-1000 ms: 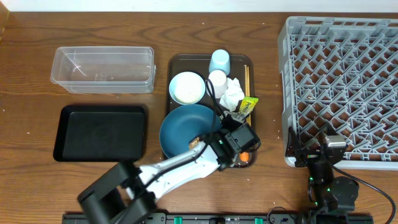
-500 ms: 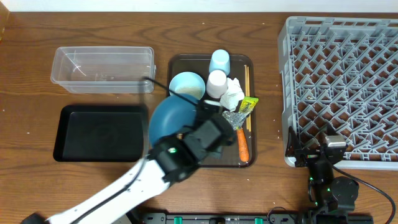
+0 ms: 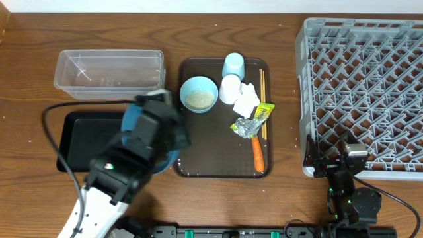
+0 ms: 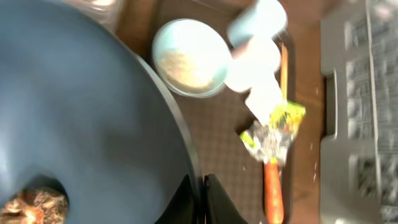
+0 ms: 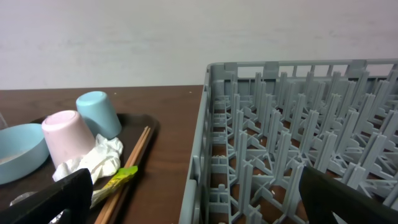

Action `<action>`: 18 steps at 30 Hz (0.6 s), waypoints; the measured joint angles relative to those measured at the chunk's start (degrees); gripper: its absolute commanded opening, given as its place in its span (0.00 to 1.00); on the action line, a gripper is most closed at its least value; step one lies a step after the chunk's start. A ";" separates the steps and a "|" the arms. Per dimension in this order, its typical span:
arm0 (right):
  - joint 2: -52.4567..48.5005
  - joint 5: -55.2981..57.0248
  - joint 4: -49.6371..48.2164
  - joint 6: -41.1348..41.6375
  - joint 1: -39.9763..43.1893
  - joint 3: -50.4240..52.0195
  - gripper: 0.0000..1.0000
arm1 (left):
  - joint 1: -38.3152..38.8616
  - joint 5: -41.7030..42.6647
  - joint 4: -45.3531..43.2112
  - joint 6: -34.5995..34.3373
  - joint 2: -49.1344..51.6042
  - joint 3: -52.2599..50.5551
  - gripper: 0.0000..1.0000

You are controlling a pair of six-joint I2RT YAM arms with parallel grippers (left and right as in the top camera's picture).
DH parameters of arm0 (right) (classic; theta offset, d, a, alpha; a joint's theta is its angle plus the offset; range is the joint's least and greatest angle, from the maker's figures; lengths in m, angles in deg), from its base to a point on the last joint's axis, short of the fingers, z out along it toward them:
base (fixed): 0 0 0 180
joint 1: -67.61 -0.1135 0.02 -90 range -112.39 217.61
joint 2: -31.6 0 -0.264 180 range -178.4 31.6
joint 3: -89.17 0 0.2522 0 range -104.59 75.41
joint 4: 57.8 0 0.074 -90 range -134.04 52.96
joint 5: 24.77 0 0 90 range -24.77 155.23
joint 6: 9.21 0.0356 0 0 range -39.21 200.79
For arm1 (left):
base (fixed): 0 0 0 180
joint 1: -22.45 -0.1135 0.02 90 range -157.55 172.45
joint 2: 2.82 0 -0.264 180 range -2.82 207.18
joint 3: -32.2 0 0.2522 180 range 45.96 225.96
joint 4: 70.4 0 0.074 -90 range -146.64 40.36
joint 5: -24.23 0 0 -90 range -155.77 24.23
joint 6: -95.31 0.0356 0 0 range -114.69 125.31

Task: Sort waste into correct bins and load items into the dishwasher rack
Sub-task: 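Lift the blue plate with the left gripper toward the black tray, then tilt the blue plate over the black tray to dump the scraps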

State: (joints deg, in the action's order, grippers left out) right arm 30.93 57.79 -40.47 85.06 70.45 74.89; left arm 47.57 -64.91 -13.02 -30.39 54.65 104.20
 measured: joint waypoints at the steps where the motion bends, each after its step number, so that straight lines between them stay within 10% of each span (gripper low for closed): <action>1: 0.00 -0.02 -0.02 0.00 0.00 0.00 0.99 | -3.50 2.47 -0.02 0.39 -0.09 0.00 0.06; 18: 0.00 0.00 0.00 0.00 0.00 0.00 0.99 | -46.80 44.81 -2.43 15.85 6.93 0.00 0.06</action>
State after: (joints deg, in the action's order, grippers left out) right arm 30.93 57.79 -40.47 85.06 70.45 74.89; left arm 0.78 -20.10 -15.45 -14.54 61.58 104.20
